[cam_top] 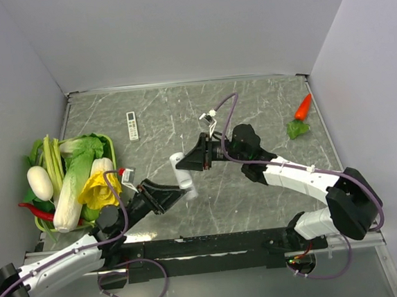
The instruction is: Load the batteries into the remote control
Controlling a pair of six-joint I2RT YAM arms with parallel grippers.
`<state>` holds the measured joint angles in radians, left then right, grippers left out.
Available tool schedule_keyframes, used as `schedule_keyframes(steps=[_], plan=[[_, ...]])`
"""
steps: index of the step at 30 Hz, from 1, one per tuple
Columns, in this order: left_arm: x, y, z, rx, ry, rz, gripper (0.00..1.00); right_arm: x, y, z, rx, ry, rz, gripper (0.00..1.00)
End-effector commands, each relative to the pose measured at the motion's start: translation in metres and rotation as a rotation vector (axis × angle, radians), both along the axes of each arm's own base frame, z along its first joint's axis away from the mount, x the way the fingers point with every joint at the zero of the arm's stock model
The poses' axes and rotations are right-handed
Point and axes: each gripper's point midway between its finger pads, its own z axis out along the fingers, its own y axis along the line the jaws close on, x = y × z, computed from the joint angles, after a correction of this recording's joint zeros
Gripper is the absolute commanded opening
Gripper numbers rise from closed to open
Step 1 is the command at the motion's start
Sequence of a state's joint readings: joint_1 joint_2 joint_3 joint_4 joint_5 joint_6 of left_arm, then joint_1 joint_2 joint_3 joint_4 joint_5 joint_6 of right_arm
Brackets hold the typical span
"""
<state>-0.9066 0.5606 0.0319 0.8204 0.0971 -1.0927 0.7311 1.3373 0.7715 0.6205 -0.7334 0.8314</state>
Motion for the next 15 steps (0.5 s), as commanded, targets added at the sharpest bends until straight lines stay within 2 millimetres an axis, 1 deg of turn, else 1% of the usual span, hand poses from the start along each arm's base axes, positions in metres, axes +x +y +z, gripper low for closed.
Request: schedule_keyframes(steps=[1,2,3,4,5,6,7,8,9,10,11,12,13,15], plan=[[0.01,0.011,-0.016,0.011,0.041,0.081,0.65,0.009,-0.022,0.011,0.002,-0.099,-0.062,0.0],[0.013,0.011,-0.03,0.059,0.078,0.092,0.71,0.015,-0.027,0.004,-0.024,-0.084,-0.089,0.0],[0.012,0.012,-0.032,0.066,0.078,0.093,0.8,0.018,-0.031,0.001,-0.04,-0.095,-0.104,0.0],[0.018,0.015,-0.021,0.054,0.077,0.129,0.84,0.02,-0.036,0.0,-0.05,-0.096,-0.12,0.0],[0.02,0.017,-0.021,0.063,0.086,0.146,0.88,0.029,-0.043,-0.005,-0.07,-0.09,-0.16,0.0],[0.023,0.02,-0.031,0.106,0.117,0.169,0.94,0.031,-0.049,-0.015,-0.108,-0.085,-0.18,0.0],[0.025,0.022,-0.026,0.109,0.121,0.184,0.97,0.035,-0.054,-0.023,-0.136,-0.081,-0.206,0.0],[0.031,0.027,-0.026,0.122,0.13,0.227,0.99,0.044,-0.062,-0.031,-0.171,-0.095,-0.256,0.0],[0.032,0.03,-0.037,0.177,0.163,0.247,0.99,0.046,-0.069,-0.043,-0.219,-0.066,-0.281,0.0],[0.033,0.034,-0.026,0.174,0.156,0.266,0.99,0.049,-0.074,-0.054,-0.255,-0.055,-0.308,0.0],[0.038,0.04,-0.027,0.198,0.158,0.308,0.99,0.054,-0.081,-0.065,-0.296,-0.049,-0.34,0.0],[0.039,0.044,-0.035,0.248,0.182,0.327,0.99,0.064,-0.092,-0.082,-0.359,-0.016,-0.41,0.0],[0.04,0.05,-0.022,0.247,0.18,0.351,0.99,0.066,-0.099,-0.097,-0.401,0.007,-0.441,0.0],[0.046,0.061,-0.02,0.289,0.193,0.419,0.99,0.079,-0.113,-0.12,-0.464,0.046,-0.534,0.0]])
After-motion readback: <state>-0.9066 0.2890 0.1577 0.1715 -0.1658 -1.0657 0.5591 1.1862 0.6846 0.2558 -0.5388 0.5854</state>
